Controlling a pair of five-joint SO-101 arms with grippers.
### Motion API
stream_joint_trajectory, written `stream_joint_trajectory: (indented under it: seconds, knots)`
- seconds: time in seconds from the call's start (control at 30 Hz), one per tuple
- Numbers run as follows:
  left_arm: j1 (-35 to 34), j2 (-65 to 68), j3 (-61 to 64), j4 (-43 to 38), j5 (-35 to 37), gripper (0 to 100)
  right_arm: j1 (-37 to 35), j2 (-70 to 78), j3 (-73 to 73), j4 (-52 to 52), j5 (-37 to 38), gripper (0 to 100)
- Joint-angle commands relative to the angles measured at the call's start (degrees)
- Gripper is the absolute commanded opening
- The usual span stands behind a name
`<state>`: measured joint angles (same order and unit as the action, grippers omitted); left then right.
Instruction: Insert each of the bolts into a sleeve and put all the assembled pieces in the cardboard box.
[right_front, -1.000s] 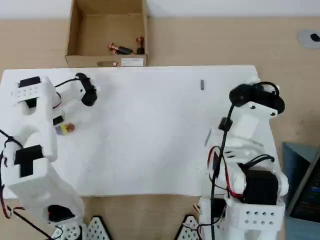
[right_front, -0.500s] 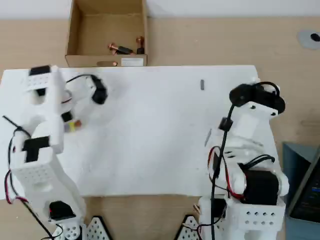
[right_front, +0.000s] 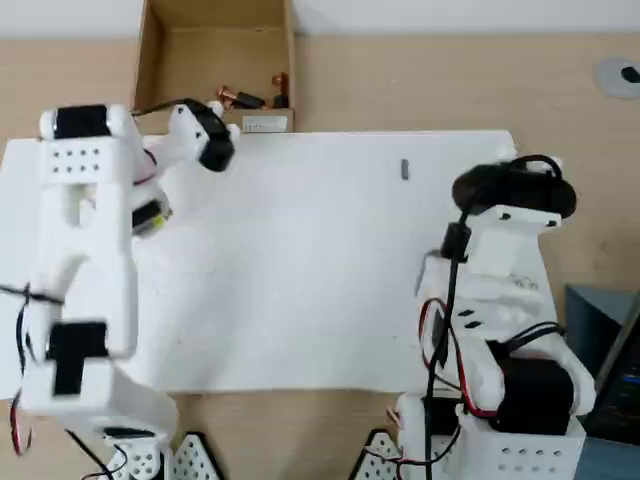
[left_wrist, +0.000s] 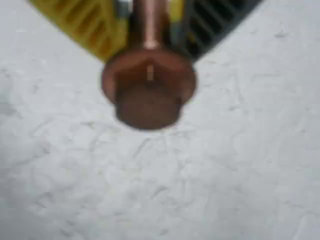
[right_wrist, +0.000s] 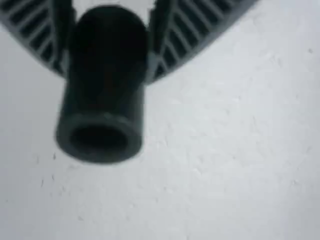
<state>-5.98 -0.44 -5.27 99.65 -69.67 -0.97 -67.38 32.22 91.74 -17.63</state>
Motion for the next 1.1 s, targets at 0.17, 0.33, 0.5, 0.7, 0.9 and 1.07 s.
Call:
stream_joint_trajectory:
  seconds: [0.17,0.33,0.5,0.7,0.9,1.07]
  knots:
    - [8.9,-31.2,17.3,0.8,20.0,0,0.2,-6.4,-2.1,0.2,7.3,0.9]
    - [13.9,-43.6,23.6,0.6,28.9,0,0.2,-10.8,1.2,-1.6,8.4,0.9]
    - [17.0,-49.2,29.2,-4.7,38.8,0,0.2,-13.6,6.4,-3.7,8.4,0.9]
    - [17.3,-58.2,34.6,-15.6,57.9,0,-6.4,-19.6,15.8,-12.0,8.1,0.9]
    - [17.5,-70.6,45.9,-25.8,66.6,0,-13.5,-30.0,25.6,-18.6,8.1,0.9]
    - [17.4,-84.1,54.8,-32.1,71.6,0,-21.3,-37.5,30.4,-18.5,8.1,0.9]
